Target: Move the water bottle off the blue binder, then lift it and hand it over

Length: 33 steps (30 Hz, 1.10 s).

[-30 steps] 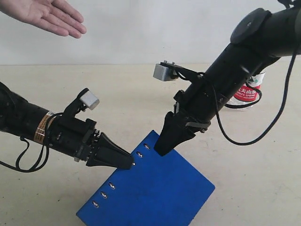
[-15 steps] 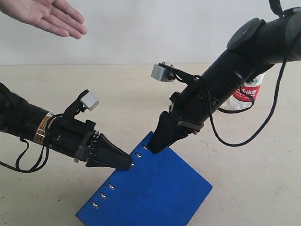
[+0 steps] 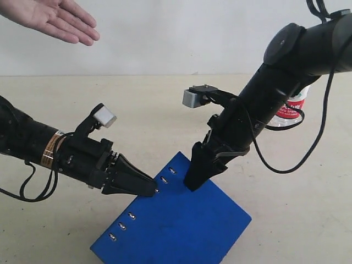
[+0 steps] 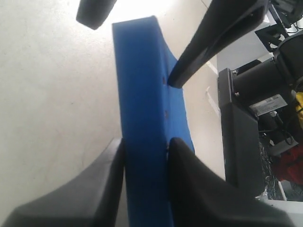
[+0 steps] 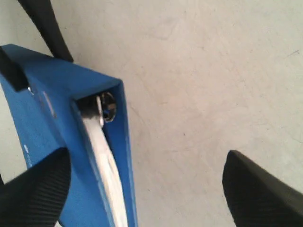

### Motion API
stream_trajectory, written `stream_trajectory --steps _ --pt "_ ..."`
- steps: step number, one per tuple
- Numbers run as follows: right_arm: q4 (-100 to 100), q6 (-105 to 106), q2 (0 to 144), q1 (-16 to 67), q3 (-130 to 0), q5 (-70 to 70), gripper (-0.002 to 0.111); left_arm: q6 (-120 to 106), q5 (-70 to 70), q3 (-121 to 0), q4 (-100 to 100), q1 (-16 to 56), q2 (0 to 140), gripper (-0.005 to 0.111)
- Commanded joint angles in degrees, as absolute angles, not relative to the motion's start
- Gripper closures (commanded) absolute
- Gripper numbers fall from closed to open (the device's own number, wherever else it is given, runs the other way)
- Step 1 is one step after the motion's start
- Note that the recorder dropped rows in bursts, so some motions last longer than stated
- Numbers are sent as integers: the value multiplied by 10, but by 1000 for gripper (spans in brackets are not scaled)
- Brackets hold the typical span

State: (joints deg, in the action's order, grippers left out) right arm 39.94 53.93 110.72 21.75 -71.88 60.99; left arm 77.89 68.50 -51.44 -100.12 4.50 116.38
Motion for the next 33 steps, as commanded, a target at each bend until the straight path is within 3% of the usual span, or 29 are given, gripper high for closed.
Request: stream_trajectory --steps 1,14,16,21,23,26,28,30,33 --pt "391 561 1108 217 -720 577 34 752 694 -517 -999 47 1159 102" --pt "571 665 1157 217 -721 700 37 747 694 -517 -999 47 1159 102" --pt "569 665 1149 217 -721 700 50 747 694 -517 -999 47 1159 102" --pt "547 689 1136 217 -721 700 103 749 688 -517 -999 46 1159 102" --pt "546 715 1132 217 -721 700 108 749 688 -517 -999 46 1159 98" --pt "549 733 1131 217 -721 700 108 749 682 -517 -999 46 1157 73" --pt "544 734 1127 217 -721 700 108 768 643 -517 -999 46 1147 64" --pt "519 731 1107 217 -721 700 108 813 562 -517 -999 46 1127 69" --pt "484 710 1048 217 -721 700 108 816 472 -517 -999 46 1084 91"
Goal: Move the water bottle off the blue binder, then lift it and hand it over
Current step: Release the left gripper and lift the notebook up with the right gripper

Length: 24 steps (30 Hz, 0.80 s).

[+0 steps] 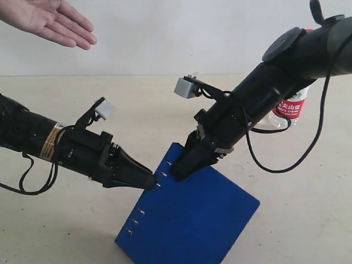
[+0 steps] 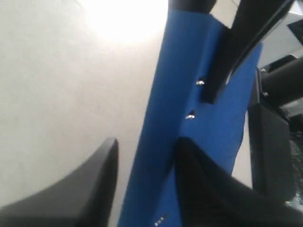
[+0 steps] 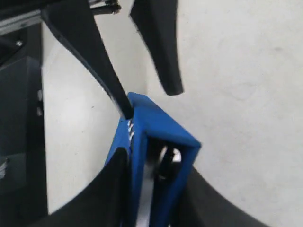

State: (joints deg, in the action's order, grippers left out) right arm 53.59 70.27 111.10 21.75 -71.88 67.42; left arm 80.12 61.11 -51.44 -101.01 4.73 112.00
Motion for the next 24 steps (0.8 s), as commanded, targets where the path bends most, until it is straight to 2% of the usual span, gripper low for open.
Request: stream_trajectory --steps 1,2,9,12,14,17,24 --pt "481 706 1030 217 -721 700 108 814 454 -517 -999 46 1071 97" --pt "476 702 1016 217 -721 700 108 814 438 -517 -999 46 1061 103" --pt "343 595 863 217 -720 700 108 867 305 -507 -999 46 930 102" --pt "340 592 818 219 -720 700 108 925 158 -464 -999 61 842 102" --pt "341 592 822 219 -720 659 108 953 34 -417 -999 93 781 102" --pt "358 594 842 228 -720 574 108 966 -62 -366 -999 132 733 102" --pt "427 639 854 302 -734 371 108 1028 -151 -239 -999 186 684 102"
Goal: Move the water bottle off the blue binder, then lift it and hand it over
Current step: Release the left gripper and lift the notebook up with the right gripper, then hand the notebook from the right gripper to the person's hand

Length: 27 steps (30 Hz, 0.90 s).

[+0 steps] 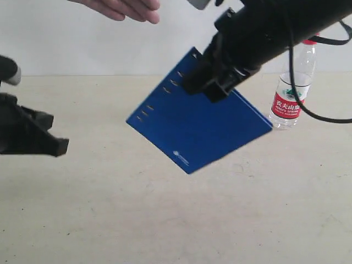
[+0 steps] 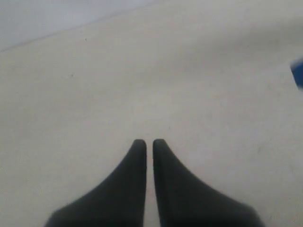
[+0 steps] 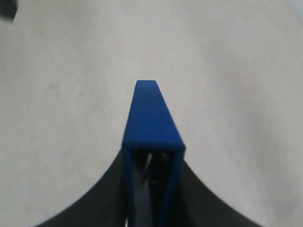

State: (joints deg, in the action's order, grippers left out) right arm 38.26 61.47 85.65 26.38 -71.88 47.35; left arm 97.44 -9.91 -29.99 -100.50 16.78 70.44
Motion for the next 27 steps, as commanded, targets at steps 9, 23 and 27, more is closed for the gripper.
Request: stream_trajectory --steps 9,23,27 --pt "432 639 853 325 -761 267 108 1081 -180 -166 -999 186 670 102" --pt "467 637 853 325 -761 238 101 1082 -180 -166 -999 186 667 102" --pt "467 634 853 325 -761 251 70 1082 -180 -166 -999 186 667 102"
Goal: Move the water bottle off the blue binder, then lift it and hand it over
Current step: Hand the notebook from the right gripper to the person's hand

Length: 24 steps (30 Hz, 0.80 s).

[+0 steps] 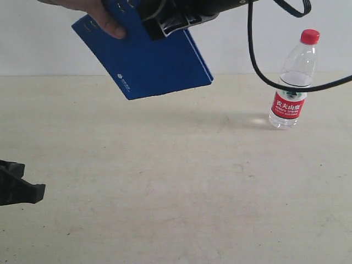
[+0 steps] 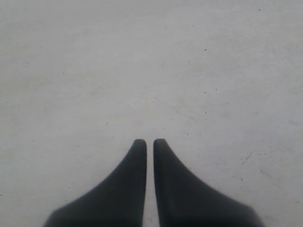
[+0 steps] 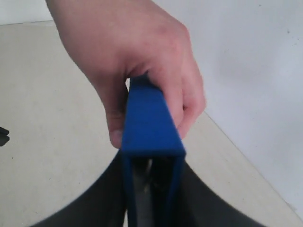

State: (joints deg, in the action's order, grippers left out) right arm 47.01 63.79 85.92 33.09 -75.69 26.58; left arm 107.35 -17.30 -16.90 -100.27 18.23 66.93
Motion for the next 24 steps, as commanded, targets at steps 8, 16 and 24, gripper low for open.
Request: stream_trajectory --steps 8,16,24 --pt "452 618 805 325 -761 249 61 1082 -212 -167 -999 186 618 102" --pt "85 225 596 325 -760 399 108 1021 -302 -167 -999 186 400 102" --pt "24 42 347 325 -603 411 108 840 -132 -167 -998 186 226 102"
